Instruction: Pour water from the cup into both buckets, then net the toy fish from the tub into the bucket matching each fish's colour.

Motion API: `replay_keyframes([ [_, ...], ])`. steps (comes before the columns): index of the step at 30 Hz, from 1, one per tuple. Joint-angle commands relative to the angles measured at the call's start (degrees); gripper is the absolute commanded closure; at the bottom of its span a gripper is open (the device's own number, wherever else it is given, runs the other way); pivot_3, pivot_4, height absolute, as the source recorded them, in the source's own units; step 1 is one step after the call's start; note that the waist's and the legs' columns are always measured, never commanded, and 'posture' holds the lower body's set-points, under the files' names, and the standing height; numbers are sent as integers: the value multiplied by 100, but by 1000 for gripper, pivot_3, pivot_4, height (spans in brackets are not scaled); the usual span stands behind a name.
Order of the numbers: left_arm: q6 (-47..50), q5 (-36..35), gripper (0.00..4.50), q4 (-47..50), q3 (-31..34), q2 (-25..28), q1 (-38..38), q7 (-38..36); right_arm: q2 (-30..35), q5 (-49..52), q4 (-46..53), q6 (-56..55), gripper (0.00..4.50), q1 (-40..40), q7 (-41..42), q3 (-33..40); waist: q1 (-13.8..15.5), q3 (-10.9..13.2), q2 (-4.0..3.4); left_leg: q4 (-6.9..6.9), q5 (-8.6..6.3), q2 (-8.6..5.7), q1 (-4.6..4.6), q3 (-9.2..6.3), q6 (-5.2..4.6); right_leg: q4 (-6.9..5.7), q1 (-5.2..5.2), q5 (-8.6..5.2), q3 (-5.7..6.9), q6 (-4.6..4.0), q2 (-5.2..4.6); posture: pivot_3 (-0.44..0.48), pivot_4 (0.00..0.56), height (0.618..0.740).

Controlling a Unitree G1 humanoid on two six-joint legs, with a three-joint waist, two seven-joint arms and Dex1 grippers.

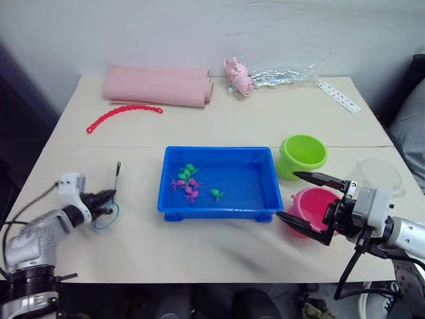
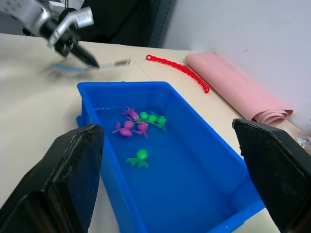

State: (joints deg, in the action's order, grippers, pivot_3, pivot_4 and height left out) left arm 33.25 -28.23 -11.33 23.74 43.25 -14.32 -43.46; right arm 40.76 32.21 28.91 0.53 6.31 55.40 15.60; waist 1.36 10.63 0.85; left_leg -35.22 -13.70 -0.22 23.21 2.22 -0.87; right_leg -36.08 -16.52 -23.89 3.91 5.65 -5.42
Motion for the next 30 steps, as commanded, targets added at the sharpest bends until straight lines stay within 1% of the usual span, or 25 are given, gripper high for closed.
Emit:
replay_keyframes([
  [1,-1140,-41,4477,245,-481,505,-458,-1830,63,329,17,281,0,-213,-67,128,5,0,-1,0,0,-6,1,3,-3,6,2,0,0,0,-6,0,150,740],
  [4,-1805,123,4477,164,-1005,782,-840,-2927,187,414,27,519,0,-356,79,35,-6,1,-5,0,-3,-12,2,6,-8,14,6,1,-2,0,-11,0,150,740],
  [6,-1944,143,4477,322,-1440,884,-1244,-3547,284,770,141,1062,0,-674,-116,-33,-16,2,-5,4,-4,-10,2,7,-8,12,4,0,-2,0,-7,0,150,740],
  [8,-1831,223,4477,500,-1839,862,-1657,-3752,349,1092,227,1655,0,-1022,-420,-92,-49,4,-6,5,-2,-3,6,7,-7,8,-3,0,0,0,2,0,150,740],
  [10,-1746,301,4477,637,-2154,781,-1946,-3833,437,1318,244,2119,0,-1245,-541,-157,-76,5,-5,5,1,-1,10,6,-7,6,-6,0,1,0,4,0,150,740],
  [11,-1622,421,4477,822,-2449,787,-2127,-3923,547,1517,249,2451,0,-1373,-563,-220,-85,5,-5,4,1,-1,9,6,-8,4,-6,0,1,0,4,0,150,740],
  [13,-1695,751,4477,1024,-2916,841,-2427,-4136,712,1727,249,2873,0,-1594,-553,-310,-97,5,-5,5,-1,-2,12,6,-13,2,-3,0,2,0,4,0,150,740],
  [16,-1428,855,4477,971,-3277,653,-3077,-4232,967,1994,307,3553,0,-2044,-672,-507,-123,17,-1,1,-2,-4,24,7,-20,2,-4,0,5,1,3,0,150,740],
  [18,-1458,1036,4477,957,-3536,528,-3311,-4269,983,2069,432,3899,0,-2317,-854,-735,-136,22,5,-2,1,-4,29,4,-22,3,-7,0,10,1,4,0,150,740],
  [20,-1433,1132,4477,1006,-3696,382,-3372,-4218,918,2011,549,4097,0,-2529,-1011,-978,-148,22,4,-2,1,-3,28,3,-23,3,-6,0,9,1,4,0,150,740],
  [23,-1403,1225,4477,1079,-3818,151,-3377,-4077,709,2004,574,4331,0,-2723,-1326,-1151,-139,24,5,0,1,-3,31,-2,-23,4,-7,0,15,1,5,0,150,740],
  [27,-1201,1170,4477,1205,-3864,-156,-3419,-3927,701,1864,558,4480,0,-2761,-1222,-1392,-134,25,4,-18,1,-3,58,-11,-25,4,-18,1,25,2,4,0,150,740],
  [30,-1116,1181,4477,1289,-3850,-252,-3405,-3889,653,1717,575,4404,0,-2614,-1092,-1575,-130,25,4,-50,-1,-3,94,-26,-30,-5,-37,1,39,2,4,0,150,740],
])
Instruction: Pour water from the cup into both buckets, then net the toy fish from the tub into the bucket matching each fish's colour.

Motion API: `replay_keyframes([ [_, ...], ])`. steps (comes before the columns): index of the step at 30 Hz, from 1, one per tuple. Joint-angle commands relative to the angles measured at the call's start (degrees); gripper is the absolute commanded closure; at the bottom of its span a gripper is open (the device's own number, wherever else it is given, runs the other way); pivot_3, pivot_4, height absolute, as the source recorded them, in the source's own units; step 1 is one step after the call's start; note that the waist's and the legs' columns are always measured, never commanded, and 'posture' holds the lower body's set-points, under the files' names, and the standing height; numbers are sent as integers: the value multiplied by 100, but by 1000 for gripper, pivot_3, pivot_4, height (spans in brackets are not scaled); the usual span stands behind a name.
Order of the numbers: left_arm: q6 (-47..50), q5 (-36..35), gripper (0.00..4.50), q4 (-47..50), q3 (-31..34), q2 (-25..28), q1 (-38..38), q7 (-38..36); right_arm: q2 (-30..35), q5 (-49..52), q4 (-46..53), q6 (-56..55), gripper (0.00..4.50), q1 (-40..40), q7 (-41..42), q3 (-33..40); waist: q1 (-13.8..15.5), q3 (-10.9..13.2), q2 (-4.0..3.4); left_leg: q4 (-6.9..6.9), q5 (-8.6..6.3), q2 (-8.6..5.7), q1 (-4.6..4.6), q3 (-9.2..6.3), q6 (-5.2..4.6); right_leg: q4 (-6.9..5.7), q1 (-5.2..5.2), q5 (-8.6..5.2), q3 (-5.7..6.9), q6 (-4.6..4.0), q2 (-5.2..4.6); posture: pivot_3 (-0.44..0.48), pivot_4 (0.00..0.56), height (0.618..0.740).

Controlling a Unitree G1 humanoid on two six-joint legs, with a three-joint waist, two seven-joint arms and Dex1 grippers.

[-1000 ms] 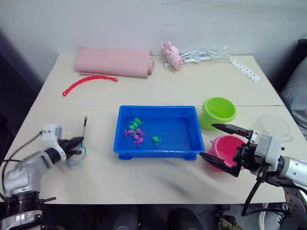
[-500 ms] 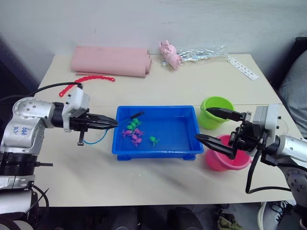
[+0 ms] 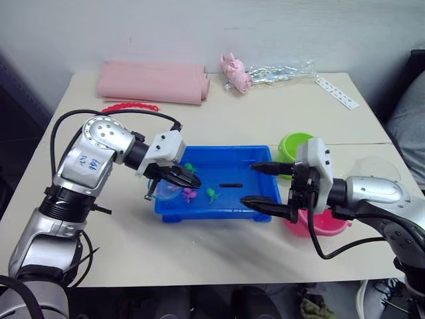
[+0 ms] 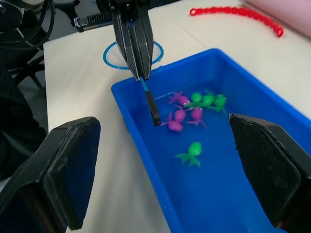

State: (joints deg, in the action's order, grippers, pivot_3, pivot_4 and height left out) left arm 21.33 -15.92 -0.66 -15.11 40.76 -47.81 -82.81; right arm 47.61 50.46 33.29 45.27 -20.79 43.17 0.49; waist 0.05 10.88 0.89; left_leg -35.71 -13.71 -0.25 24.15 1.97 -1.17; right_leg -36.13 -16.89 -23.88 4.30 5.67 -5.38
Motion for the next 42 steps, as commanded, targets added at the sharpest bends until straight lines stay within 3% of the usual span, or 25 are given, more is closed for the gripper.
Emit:
replay_keyframes([
  [1,99,-55,4477,256,33,-11,-42,32,-41,-168,140,-111,0,139,168,-105,5,0,0,-5,0,0,4,0,-1,-6,-3,0,1,0,0,0,150,740],
  [13,481,-84,4477,558,-188,-276,-57,98,-636,-546,-232,26,0,-229,105,-475,3,2,-4,-32,4,-1,8,1,-6,-53,-17,0,-4,0,-2,0,150,740],
  [32,399,86,4477,400,-309,-305,17,253,-689,-410,3,720,0,-409,-18,-429,5,3,-4,-30,4,-1,11,3,-6,-64,-28,0,-7,0,-3,0,150,740],
  [35,402,110,4500,378,-319,-377,18,365,-736,-335,5,830,819,-464,-80,-406,4,3,-4,-31,4,-1,11,3,-6,-65,-28,0,-7,0,-3,0,150,740],
  [42,428,38,4500,402,-289,-416,65,445,-708,-312,67,903,4063,-488,-70,-400,5,3,-4,-31,4,-2,12,4,-6,-66,-29,0,-7,0,-4,0,150,740],
])
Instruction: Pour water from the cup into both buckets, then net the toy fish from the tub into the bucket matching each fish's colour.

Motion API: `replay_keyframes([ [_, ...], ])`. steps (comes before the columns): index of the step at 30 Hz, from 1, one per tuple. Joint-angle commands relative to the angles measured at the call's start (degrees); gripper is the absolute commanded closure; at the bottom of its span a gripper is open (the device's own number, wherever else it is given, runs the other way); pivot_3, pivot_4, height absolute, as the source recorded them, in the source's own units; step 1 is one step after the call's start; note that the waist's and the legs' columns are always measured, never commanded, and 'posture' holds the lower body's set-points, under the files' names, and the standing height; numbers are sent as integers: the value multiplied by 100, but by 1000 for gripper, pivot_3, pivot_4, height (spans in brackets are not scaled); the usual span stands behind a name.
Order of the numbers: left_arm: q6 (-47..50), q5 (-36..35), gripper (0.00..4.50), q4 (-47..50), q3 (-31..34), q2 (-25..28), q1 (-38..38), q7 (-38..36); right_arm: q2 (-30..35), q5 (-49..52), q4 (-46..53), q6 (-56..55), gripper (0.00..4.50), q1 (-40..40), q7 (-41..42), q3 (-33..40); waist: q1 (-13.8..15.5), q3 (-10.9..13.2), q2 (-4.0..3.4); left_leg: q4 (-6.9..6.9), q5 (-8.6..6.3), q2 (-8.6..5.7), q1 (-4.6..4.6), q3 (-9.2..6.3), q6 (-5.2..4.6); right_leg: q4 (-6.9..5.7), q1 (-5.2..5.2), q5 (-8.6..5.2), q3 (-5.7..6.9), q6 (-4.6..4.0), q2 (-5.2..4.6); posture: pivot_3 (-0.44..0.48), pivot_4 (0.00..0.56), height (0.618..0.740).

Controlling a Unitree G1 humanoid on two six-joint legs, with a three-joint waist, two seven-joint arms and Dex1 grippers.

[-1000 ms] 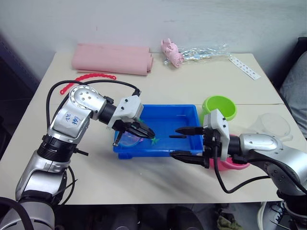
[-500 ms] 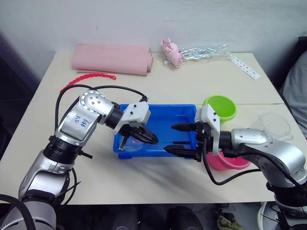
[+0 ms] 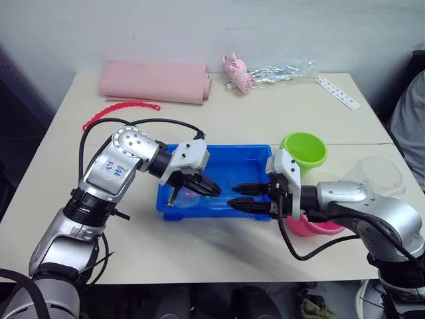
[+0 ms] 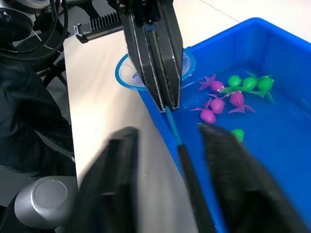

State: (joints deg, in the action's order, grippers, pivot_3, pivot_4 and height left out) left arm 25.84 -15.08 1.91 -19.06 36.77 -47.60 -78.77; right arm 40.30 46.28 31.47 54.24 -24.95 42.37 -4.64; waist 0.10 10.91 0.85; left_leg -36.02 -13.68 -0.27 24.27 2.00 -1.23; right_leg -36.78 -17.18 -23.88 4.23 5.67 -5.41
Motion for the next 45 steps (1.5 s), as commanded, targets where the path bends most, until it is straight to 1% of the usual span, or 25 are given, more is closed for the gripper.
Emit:
replay_keyframes([
  [1,-28,-54,4500,150,112,-24,54,50,30,100,252,-4,4449,-65,17,119,-1,0,0,0,0,0,0,0,0,0,0,0,0,0,0,0,150,740],
  [5,6,-203,4500,171,209,-36,107,21,49,42,253,-99,4449,-73,86,116,-2,0,0,0,0,0,0,0,0,-2,-1,0,-1,0,0,0,150,740],
  [6,8,-215,4162,166,225,-11,116,2,50,34,249,-127,4483,-89,111,121,-2,0,0,0,0,0,0,1,0,-2,-1,0,-1,0,0,0,150,740],
  [8,-16,-203,3704,148,234,48,135,-42,49,32,238,-163,4500,-116,144,136,-3,0,0,0,0,0,0,1,0,-2,-1,0,-1,0,0,0,150,740],
  [10,-119,-180,2928,85,269,76,156,-50,82,-4,211,-215,4500,-142,204,150,-5,0,0,0,0,0,0,2,0,-3,-2,0,-1,0,0,0,150,740],
  [11,-151,-202,2425,64,311,66,162,-45,100,-4,197,-221,4500,-152,238,163,-5,0,0,0,0,0,0,2,0,-3,-2,0,-2,0,0,0,150,740],
  [12,-171,-219,2064,52,340,56,166,-43,111,-5,188,-223,4500,-157,263,172,-2,0,0,0,0,0,0,2,0,-3,-2,0,-1,0,0,0,150,740],
  [14,-260,-391,1223,52,522,-36,191,-32,130,-15,169,-245,4500,-176,311,185,-3,0,0,-1,0,0,0,1,0,-4,-3,0,-1,0,0,0,150,740],
  [16,-188,-557,223,112,676,-55,232,-28,159,-29,162,-282,4500,-177,353,194,-4,0,0,-2,0,0,0,2,0,-4,-3,0,-2,0,-1,0,150,740],
  [17,-228,-637,26,131,778,-57,255,-35,182,-32,156,-295,4500,-175,377,204,-5,0,0,-2,0,0,0,2,0,-5,-3,0,-2,0,-1,0,150,740],
  [19,-234,-942,26,174,1074,-78,299,-58,248,-59,148,-337,4500,-153,445,229,-8,0,0,-2,0,0,0,2,0,-7,-4,0,-2,0,-1,0,150,740],
  [23,-169,-1655,26,164,1931,-51,401,61,523,-125,86,-550,4500,-108,744,419,-10,0,0,-2,0,0,1,1,0,-8,-6,0,-2,0,-1,0,150,740],
  [26,-633,-1544,26,-200,2422,98,607,264,864,-336,-118,-895,4500,-74,1068,654,-10,0,0,-2,0,0,0,2,0,-8,-6,0,-2,0,-1,0,150,740],
  [28,-1203,-1378,26,-564,2699,301,932,108,1143,-551,-306,-1334,4500,-33,1453,839,-16,0,0,-2,0,0,-1,3,0,-8,-5,0,-1,0,-2,0,150,740],
  [31,-1550,-1218,26,-971,2912,640,1396,58,1439,-723,-429,-1519,4500,41,1616,984,-29,0,0,2,0,2,-2,9,0,-10,-11,0,-2,0,-1,0,150,740],
  [33,-1159,-1433,26,-1275,3131,919,1935,-106,1637,-1054,-683,-1729,4500,-69,1662,975,-30,0,0,3,0,4,-1,7,0,-16,-16,0,-2,0,-1,0,150,740],
  [35,-1148,-1502,26,-1632,3412,1059,2314,-87,1820,-1470,-917,-2027,4500,-211,1785,809,-40,2,-3,4,0,3,-1,12,0,-18,-20,0,-11,0,-3,0,150,740],
  [37,-1649,-1278,26,-1720,3491,1173,2712,-157,1833,-1809,-1115,-2259,4500,-410,1798,604,-40,2,-3,2,0,3,-1,15,0,-20,-25,0,-16,0,-5,0,150,740],
  [39,-1952,-1199,26,-1621,3558,1170,3044,-105,1772,-2083,-1269,-2416,4500,-580,1782,420,-38,3,-4,0,0,4,-2,15,0,-17,-27,0,-18,0,-9,0,150,740],
  [43,-2071,-1326,26,-1635,3927,903,3342,551,1657,-2386,-1457,-2646,4500,-685,1846,183,4,3,-4,-3,-1,1,-1,10,-1,-17,-28,0,-17,0,-16,0,150,740],
  [45,-1884,-1485,26,-1648,4181,772,3443,907,1568,-2431,-1479,-2711,4500,-631,1847,161,-20,3,-4,-4,-2,1,0,11,-2,-20,-26,0,-17,0,-17,0,150,740],
])
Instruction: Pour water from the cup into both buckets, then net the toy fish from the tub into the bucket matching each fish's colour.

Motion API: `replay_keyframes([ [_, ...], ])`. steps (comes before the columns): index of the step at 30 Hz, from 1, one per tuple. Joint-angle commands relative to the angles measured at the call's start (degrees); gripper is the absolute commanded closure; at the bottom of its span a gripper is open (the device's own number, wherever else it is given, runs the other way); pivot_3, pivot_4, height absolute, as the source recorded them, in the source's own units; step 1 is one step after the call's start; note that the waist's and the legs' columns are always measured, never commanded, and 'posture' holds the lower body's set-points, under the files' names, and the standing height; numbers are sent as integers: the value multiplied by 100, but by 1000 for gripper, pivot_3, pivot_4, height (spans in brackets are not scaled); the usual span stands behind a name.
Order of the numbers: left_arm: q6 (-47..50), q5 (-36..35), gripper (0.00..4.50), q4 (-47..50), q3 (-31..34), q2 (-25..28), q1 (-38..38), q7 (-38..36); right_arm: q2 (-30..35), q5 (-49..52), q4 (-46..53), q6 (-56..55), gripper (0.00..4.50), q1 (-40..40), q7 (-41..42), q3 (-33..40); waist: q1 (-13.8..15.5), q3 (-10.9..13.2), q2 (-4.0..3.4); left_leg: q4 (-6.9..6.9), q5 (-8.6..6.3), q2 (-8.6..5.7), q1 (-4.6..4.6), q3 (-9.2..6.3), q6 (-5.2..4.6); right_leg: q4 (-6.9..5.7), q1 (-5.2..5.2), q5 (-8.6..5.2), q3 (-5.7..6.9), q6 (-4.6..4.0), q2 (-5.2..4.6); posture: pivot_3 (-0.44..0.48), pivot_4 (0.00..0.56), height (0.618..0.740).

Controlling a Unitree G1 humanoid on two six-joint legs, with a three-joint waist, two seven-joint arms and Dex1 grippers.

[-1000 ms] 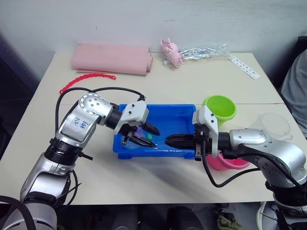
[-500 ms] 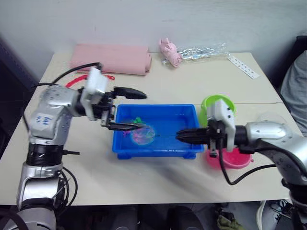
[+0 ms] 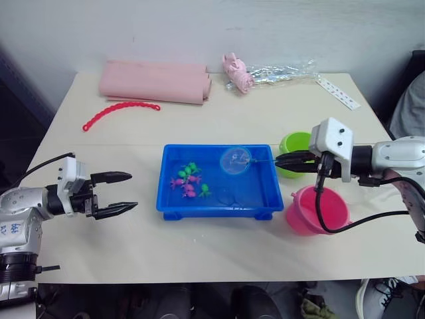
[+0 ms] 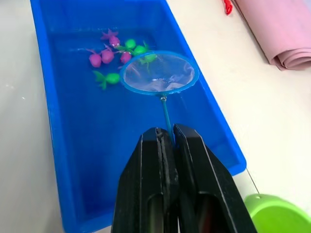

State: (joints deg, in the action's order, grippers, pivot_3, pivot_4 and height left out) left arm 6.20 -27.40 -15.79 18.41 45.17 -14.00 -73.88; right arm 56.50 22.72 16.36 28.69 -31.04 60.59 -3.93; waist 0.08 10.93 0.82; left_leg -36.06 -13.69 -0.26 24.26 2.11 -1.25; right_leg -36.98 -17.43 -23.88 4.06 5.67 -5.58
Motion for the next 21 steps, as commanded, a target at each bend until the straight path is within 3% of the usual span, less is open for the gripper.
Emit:
replay_keyframes([
  [1,152,-308,26,163,545,-88,180,528,-93,-70,68,-149,4500,18,19,96,-30,0,0,1,0,0,0,1,0,-4,-1,0,0,0,0,0,150,740],
  [7,382,-402,26,604,679,-45,689,604,-431,1,349,97,4500,170,-115,-12,-69,0,0,9,1,3,-2,2,2,-12,-3,0,4,0,5,0,150,740],
  [21,394,-220,26,961,-73,-83,224,496,-1480,-703,132,371,4500,-485,-363,-1242,-42,0,0,5,4,2,-3,1,8,-16,-5,0,1,0,7,0,150,740],
])
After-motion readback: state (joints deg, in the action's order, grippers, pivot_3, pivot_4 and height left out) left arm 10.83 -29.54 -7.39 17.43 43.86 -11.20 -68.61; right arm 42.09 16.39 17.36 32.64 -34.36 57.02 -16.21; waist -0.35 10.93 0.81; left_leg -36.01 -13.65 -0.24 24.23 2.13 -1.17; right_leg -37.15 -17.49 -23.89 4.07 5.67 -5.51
